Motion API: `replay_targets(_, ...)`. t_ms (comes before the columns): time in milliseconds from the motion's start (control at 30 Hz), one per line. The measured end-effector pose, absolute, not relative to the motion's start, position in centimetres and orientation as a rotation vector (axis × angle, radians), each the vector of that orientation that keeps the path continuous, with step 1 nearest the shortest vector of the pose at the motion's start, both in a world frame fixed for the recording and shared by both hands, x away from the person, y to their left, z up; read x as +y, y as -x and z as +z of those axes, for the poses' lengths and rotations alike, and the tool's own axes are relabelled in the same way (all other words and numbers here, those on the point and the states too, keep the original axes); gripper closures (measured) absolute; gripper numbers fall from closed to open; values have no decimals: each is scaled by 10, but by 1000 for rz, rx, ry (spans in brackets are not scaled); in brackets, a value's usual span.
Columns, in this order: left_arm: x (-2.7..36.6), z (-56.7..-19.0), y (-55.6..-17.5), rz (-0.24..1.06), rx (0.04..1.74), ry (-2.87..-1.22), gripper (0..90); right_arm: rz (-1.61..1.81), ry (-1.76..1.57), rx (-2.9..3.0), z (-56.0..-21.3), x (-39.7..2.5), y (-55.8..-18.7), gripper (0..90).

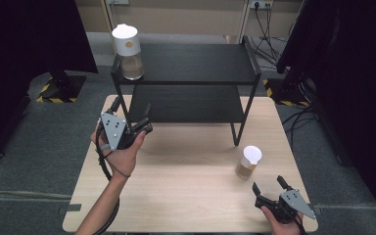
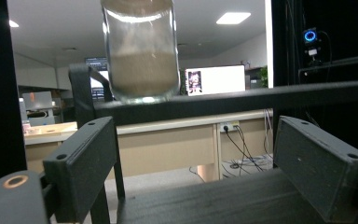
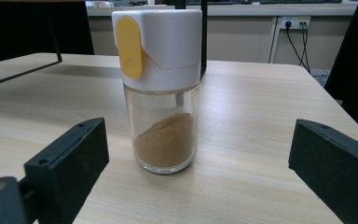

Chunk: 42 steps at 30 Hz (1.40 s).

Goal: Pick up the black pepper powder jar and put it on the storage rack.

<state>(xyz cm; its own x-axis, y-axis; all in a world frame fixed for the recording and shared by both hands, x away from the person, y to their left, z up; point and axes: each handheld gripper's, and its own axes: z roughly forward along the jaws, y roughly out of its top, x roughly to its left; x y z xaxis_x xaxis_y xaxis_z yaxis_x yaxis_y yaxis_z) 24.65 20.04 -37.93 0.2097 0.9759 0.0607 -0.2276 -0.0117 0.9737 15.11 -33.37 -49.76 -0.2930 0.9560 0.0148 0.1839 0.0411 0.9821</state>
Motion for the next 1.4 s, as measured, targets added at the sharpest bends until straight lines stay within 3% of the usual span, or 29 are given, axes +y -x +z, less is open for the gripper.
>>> replay_targets(1400, 210, -472, -226, 1084, 969, -1307, 121, 1320, -1181, 1585, -497, -333, -152, 52)
